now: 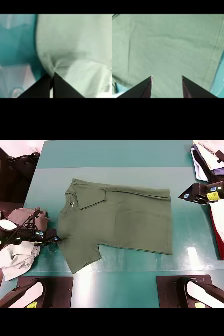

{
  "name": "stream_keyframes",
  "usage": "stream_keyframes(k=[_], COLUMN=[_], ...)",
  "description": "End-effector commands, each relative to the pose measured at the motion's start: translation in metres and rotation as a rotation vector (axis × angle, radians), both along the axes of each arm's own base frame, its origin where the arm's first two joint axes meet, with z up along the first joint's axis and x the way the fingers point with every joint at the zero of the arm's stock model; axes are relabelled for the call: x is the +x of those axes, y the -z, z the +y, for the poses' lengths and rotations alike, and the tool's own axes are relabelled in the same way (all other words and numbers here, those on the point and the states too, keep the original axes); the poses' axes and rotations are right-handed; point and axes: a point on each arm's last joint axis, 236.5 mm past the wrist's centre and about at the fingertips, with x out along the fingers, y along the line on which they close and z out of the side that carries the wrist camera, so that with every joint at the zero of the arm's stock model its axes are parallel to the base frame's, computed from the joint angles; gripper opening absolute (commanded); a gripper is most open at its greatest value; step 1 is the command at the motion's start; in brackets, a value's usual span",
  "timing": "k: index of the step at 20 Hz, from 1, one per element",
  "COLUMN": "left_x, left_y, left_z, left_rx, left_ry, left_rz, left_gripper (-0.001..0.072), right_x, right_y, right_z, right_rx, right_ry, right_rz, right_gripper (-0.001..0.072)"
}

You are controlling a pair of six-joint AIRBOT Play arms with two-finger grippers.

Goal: Fold the shirts.

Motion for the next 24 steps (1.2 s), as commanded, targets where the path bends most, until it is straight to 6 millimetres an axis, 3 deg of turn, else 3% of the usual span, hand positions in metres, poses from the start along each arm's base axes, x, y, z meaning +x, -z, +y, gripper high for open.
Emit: stream_keyframes(k=[1, 5, 8, 11, 14, 20, 24], left_x=[0.012, 0.024, 0.032, 0.035, 0.037, 0.036, 0.037], left_y=[-0.016, -0.045, -0.057, -0.062, -0.063, -0.063, -0.065], left_z=[-0.011, -0.012, -0.011, -0.015, -0.015, -0.015, -0.015], left_rx=[-0.059, -0.066, -0.062, -0.083, -0.083, -0.082, -0.081], left_ry=[0.011, 0.078, 0.091, 0.081, 0.079, 0.079, 0.079], left_rz=[-0.052, -0.102, -0.131, -0.146, -0.154, -0.154, -0.158], left_gripper=[0.0027, 0.0028, 0.0028, 0.0027, 0.0027, 0.0028, 0.0027], right_x=[-0.018, -0.07, -0.119, -0.16, -0.173, -0.176, -0.176], right_y=[0.013, 0.082, 0.142, 0.184, 0.209, 0.223, 0.221], right_z=[-0.006, -0.034, -0.038, -0.034, -0.026, 0.01, 0.017], right_rx=[-0.046, -0.131, -0.061, -0.005, 0.01, 0.025, 0.011], right_ry=[-0.032, 0.023, 0.106, 0.16, 0.187, 0.101, 0.057], right_rz=[0.061, 0.244, 0.41, 0.539, 0.561, 0.542, 0.531], right_gripper=[0.041, 0.041, 0.041, 0.041, 0.041, 0.0405, 0.0021])
